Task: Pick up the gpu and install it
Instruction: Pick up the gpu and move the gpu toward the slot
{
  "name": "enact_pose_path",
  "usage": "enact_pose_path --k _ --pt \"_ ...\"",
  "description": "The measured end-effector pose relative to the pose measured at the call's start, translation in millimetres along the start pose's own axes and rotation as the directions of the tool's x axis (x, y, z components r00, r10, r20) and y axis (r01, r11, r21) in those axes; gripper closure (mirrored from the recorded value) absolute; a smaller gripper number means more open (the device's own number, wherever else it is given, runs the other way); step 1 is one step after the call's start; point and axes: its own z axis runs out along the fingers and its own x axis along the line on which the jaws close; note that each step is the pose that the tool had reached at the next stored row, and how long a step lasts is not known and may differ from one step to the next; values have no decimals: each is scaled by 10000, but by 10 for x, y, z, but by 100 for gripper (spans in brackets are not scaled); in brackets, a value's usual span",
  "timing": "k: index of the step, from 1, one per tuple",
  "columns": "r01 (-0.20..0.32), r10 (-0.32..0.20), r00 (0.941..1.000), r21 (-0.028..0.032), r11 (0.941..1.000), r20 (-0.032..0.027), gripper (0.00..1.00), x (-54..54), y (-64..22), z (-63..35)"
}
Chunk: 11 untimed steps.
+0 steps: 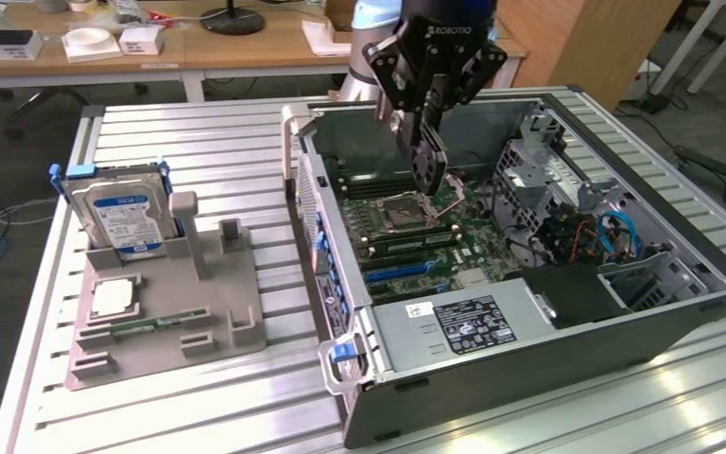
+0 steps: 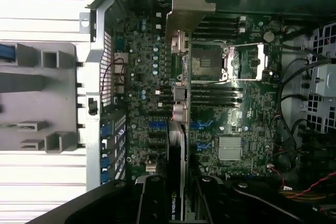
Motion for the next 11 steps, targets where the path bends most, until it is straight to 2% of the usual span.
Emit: enact_pose_path --k 1,11 --pt "1 -1 10000 31 10000 0 74 -3 0 2" --pt "0 0 10000 33 10000 1 74 -118 1 18"
